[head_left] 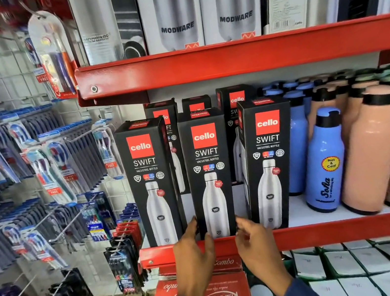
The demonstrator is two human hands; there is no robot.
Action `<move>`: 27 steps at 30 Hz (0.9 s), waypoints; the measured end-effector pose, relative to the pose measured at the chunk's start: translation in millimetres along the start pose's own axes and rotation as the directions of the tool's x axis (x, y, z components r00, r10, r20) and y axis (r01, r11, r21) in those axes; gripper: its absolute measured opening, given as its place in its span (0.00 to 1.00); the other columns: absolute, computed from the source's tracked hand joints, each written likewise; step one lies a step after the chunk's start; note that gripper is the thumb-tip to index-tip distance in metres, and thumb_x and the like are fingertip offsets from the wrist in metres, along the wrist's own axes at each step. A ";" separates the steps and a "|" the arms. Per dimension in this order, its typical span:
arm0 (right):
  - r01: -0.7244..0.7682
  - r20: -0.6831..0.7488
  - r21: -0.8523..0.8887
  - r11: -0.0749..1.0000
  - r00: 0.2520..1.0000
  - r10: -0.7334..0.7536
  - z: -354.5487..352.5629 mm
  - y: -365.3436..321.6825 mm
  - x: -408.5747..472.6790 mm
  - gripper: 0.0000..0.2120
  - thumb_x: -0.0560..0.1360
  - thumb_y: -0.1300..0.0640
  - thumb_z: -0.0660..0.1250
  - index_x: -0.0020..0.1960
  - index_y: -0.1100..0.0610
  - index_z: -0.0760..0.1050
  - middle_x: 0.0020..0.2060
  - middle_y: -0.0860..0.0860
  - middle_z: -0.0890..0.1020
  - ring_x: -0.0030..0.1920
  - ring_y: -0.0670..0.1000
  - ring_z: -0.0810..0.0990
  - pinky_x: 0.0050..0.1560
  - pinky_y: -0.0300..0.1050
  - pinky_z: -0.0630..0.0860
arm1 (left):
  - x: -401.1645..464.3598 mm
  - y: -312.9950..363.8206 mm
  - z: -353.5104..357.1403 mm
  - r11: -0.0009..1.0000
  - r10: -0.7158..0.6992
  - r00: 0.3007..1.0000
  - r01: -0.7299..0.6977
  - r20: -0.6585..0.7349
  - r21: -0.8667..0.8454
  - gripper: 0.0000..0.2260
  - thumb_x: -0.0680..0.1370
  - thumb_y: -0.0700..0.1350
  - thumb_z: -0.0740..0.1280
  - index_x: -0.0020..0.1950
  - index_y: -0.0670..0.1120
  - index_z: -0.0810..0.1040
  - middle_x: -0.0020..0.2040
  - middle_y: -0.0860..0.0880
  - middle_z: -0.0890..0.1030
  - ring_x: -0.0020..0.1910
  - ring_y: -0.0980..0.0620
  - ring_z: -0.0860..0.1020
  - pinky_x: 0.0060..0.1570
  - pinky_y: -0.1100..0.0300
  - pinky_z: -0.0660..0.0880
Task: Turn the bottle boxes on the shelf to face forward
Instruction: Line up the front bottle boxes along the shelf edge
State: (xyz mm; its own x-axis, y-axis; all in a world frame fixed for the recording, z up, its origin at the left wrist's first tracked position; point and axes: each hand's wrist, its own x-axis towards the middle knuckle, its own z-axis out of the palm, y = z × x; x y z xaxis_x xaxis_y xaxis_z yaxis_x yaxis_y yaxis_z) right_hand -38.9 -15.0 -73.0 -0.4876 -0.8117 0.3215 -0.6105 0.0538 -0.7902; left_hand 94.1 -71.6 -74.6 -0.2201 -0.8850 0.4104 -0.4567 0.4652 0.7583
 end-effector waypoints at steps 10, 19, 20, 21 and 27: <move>0.026 -0.106 0.074 0.997 0.994 -0.018 -18.1 16.2 -8.3 0.16 0.74 0.64 0.69 0.61 0.54 0.78 0.52 0.44 0.85 0.48 0.45 0.84 0.47 0.31 0.80 | -13.1 3.1 -2.2 0.995 -0.005 0.973 -0.017 -0.230 -0.098 0.22 0.75 0.40 0.72 0.68 0.46 0.75 0.55 0.49 0.83 0.47 0.60 0.81 0.47 0.77 0.72; -0.023 -0.387 0.234 0.972 0.915 0.115 -68.2 55.2 -1.7 0.10 0.71 0.68 0.69 0.42 0.54 0.82 0.34 0.43 0.84 0.37 0.38 0.81 0.33 0.24 0.73 | -21.7 35.6 42.7 0.971 0.195 0.945 -0.224 -0.262 -0.085 0.13 0.73 0.34 0.72 0.49 0.51 0.78 0.44 0.54 0.78 0.43 0.56 0.77 0.43 0.65 0.76; -0.031 -0.395 0.232 0.972 0.910 0.124 -70.6 60.5 1.4 0.10 0.71 0.68 0.69 0.43 0.54 0.81 0.35 0.43 0.84 0.37 0.39 0.81 0.34 0.24 0.73 | -21.0 38.9 49.4 0.968 0.216 0.951 -0.238 -0.223 -0.078 0.12 0.73 0.35 0.72 0.51 0.50 0.79 0.45 0.54 0.80 0.44 0.58 0.78 0.45 0.65 0.76; -0.037 -0.392 0.223 0.974 0.911 0.124 -73.4 66.6 4.6 0.11 0.70 0.68 0.69 0.45 0.53 0.80 0.36 0.44 0.84 0.38 0.41 0.82 0.35 0.26 0.74 | -20.5 42.6 57.1 0.968 0.227 0.956 -0.243 -0.184 -0.069 0.12 0.73 0.36 0.71 0.54 0.49 0.80 0.47 0.54 0.82 0.45 0.59 0.79 0.48 0.64 0.77; -0.075 -0.230 0.145 0.987 0.967 0.107 -83.9 90.1 21.8 0.17 0.74 0.64 0.67 0.62 0.55 0.76 0.53 0.50 0.83 0.47 0.44 0.80 0.50 0.41 0.76 | -18.6 58.0 94.0 0.988 0.155 0.987 -0.156 0.038 -0.002 0.29 0.76 0.43 0.69 0.75 0.40 0.66 0.70 0.44 0.77 0.69 0.48 0.75 0.69 0.64 0.66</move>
State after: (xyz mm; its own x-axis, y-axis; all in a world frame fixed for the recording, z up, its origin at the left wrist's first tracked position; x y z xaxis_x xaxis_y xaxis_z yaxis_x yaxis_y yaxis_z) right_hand -156.9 21.0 -93.5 -0.6805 -0.6457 0.3464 -0.4754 0.0292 -0.8793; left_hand -9.3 -30.1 -85.8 -0.3210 -0.8020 0.5037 -0.4150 0.5972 0.6864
